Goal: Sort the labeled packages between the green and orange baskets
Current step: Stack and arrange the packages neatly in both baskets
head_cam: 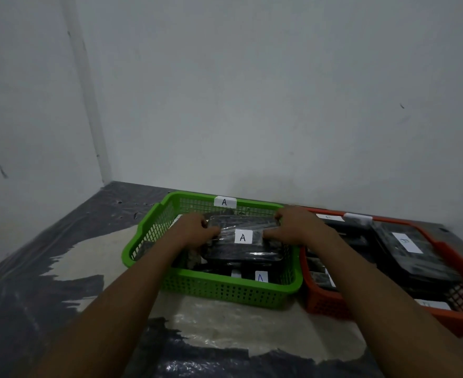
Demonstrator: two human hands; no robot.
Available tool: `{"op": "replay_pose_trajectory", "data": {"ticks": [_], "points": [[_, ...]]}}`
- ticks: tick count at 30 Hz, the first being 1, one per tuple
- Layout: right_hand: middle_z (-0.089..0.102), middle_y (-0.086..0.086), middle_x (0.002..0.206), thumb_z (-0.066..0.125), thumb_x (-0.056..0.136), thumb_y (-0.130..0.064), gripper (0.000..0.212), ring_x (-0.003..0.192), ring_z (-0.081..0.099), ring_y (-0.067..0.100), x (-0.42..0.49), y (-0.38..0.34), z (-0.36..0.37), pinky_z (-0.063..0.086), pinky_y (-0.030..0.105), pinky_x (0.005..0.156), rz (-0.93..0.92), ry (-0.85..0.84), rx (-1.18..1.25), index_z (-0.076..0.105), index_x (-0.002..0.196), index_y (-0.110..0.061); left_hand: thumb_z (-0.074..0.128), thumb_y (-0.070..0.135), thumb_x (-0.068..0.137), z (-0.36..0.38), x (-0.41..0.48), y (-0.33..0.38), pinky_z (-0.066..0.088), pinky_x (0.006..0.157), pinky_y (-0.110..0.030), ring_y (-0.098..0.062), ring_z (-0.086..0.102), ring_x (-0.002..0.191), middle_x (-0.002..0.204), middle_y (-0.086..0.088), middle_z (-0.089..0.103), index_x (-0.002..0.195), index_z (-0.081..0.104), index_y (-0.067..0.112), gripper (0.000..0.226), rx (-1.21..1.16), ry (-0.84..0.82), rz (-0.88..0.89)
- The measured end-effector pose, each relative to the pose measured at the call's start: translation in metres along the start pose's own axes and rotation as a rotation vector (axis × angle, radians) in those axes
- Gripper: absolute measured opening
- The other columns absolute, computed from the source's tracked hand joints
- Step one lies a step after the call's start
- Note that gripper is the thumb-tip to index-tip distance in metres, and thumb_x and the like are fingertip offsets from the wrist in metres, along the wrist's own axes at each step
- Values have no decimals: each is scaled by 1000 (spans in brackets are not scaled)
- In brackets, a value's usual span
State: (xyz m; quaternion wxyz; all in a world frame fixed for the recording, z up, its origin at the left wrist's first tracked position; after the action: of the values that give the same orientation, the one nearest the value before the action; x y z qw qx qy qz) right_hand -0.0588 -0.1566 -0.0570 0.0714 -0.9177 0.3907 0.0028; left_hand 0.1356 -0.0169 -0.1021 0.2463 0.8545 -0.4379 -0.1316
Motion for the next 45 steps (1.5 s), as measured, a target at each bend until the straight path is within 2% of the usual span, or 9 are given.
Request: {"op": "replay_pose_trajectory", "data": {"ticks": [5, 11, 18, 22, 28, 33, 39, 42, 45], "points": [[66, 9, 114, 70, 82, -48, 59, 103, 62, 26, -7, -13, -4, 47, 31, 73, 40, 138, 16, 57, 127, -12, 69, 35, 91, -14, -9, -2, 56, 79, -32, -24, 72, 87, 101, -9, 76, 106, 73, 10, 30, -39, 47, 67], [53, -3, 90, 70, 84, -40, 49, 81, 51, 18, -12, -81, 3, 39, 30, 64, -263, 340, 172, 49, 124, -21, 71, 19, 90, -74, -45, -39, 41, 62, -22, -13, 63, 71, 92, 6, 71, 104, 71, 16, 14, -127, 476, 191], [73, -1, 106, 70, 90, -39, 36, 95, 65, 15, -5, -172, 39, 54, 32, 87, -560, -57, 472, 67, 119, -18, 68, 12, 92, -77, -86, -92, 35, 67, -6, -8, 52, 77, 96, -2, 70, 97, 73, 12, 7, -7, 526, 231], [66, -5, 123, 65, 92, -48, 49, 101, 65, 14, -4, -191, 58, 56, 36, 88, -578, -287, 458, 58, 136, -26, 72, 26, 89, -74, -100, -93, 49, 86, -34, -10, 62, 93, 100, 9, 73, 101, 76, 25, 13, 82, 417, 366], [63, -1, 105, 50, 102, -42, 38, 79, 56, 10, -8, -200, 70, 45, 31, 75, -679, -356, 410, 57, 134, -23, 41, 77, 83, -68, -102, -99, 26, 94, -37, -11, 52, 100, 93, 22, 59, 121, 63, 46, 54, 298, 322, 224], [62, -12, 68, 48, 103, -22, 32, 58, 54, 4, -2, -197, 69, 44, 25, 61, -601, -371, 498, 61, 132, -20, 30, 86, 72, -61, -106, -91, 19, 95, -36, -12, 53, 107, 98, 16, 67, 127, 57, 48, 72, 354, 327, 159], [69, 14, 119, 39, 104, -3, 48, 103, 70, 28, -2, -190, 62, 56, 48, 94, -559, -392, 605, 48, 146, -23, 44, 75, 71, -61, -104, -83, 25, 93, -36, -13, 59, 99, 89, 11, 71, 116, 67, 39, 62, 286, 404, 109], [65, 13, 130, 43, 102, 2, 45, 102, 70, 25, 0, -181, 58, 61, 38, 85, -522, -376, 765, 50, 143, -15, 67, 56, 79, -69, -106, -84, 42, 92, -33, -11, 66, 92, 95, 7, 75, 114, 71, 33, 42, 67, 477, 142], [65, 7, 127, 53, 103, -26, 35, 101, 69, 20, 4, -167, 50, 62, 35, 80, -500, -269, 834, 56, 138, -20, 71, 37, 88, -80, -107, -89, 50, 66, -16, 1, 69, 79, 96, 15, 73, 111, 69, 40, 24, -262, 480, 155]]}}
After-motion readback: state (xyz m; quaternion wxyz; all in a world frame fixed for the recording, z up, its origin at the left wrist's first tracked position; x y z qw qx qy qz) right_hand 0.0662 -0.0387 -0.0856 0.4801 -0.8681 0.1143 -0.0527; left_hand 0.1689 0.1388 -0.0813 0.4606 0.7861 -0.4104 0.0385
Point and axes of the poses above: each hand's wrist, its own x-axis towards the middle knuckle, its own z-axis out of the palm, y = z × x, the point moved 5 cm from there along x, towards the middle knuckle
